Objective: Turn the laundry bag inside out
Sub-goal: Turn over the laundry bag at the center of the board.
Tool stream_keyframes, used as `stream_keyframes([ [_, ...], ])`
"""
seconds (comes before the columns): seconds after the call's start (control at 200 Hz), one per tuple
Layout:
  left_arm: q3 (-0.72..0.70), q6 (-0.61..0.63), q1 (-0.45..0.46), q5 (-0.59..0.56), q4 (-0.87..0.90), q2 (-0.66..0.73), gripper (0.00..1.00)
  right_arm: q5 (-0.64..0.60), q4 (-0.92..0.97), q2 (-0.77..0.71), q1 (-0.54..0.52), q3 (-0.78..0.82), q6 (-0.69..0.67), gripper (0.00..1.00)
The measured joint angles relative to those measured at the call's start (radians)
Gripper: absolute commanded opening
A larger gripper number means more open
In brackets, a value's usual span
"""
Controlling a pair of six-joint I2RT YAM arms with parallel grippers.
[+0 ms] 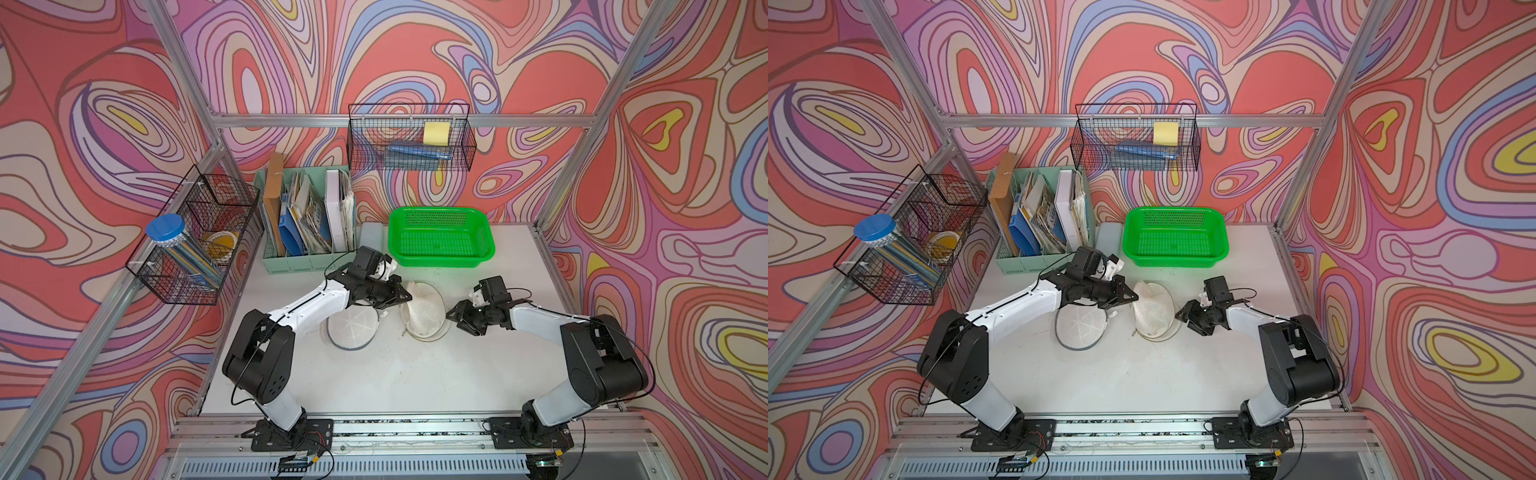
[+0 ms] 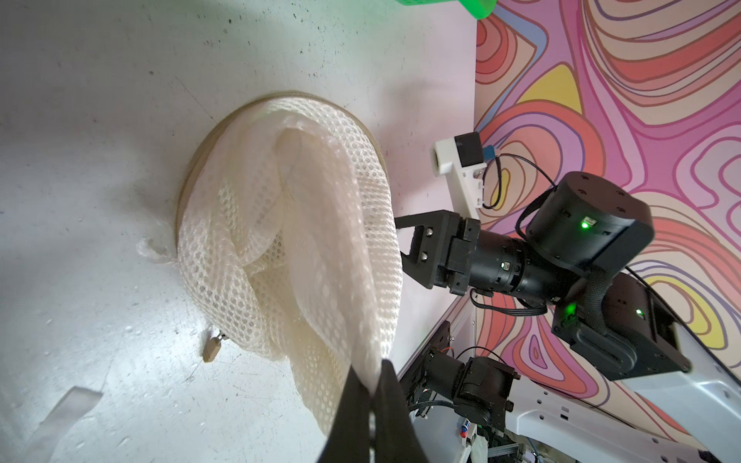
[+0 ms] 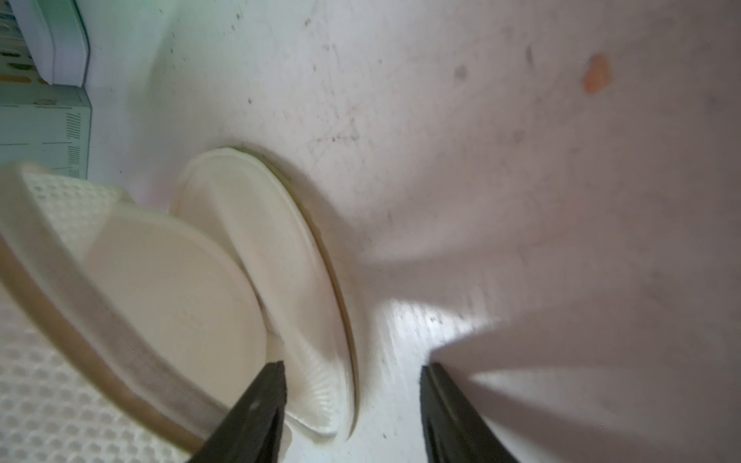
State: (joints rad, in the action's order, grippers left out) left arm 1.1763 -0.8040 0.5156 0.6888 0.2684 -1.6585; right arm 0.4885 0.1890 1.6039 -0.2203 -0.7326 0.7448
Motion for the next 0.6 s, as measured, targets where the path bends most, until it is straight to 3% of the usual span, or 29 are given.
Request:
stream_keyframes([
  [0.075, 0.000, 0.000, 0.000, 0.000, 0.000, 0.000, 0.00, 0.030, -0.057, 0.034, 0.000, 0.000, 0.021, 0.35],
  [0.19, -0.001, -0.002, 0.000, 0.000, -0.002, 0.000, 0.00, 0.051, -0.124, 0.080, 0.000, 0.000, 0.055, 0.00],
  [0.35, -0.002, 0.001, 0.000, -0.011, 0.006, 0.001, 0.00, 0.035, -0.108, 0.082, -0.003, -0.013, 0.039, 0.00],
  [0.601, 0.045, 0.079, -0.007, -0.156, 0.202, -0.001, 0.00, -0.172, 0.204, -0.101, 0.034, -0.224, -0.129, 0.00],
])
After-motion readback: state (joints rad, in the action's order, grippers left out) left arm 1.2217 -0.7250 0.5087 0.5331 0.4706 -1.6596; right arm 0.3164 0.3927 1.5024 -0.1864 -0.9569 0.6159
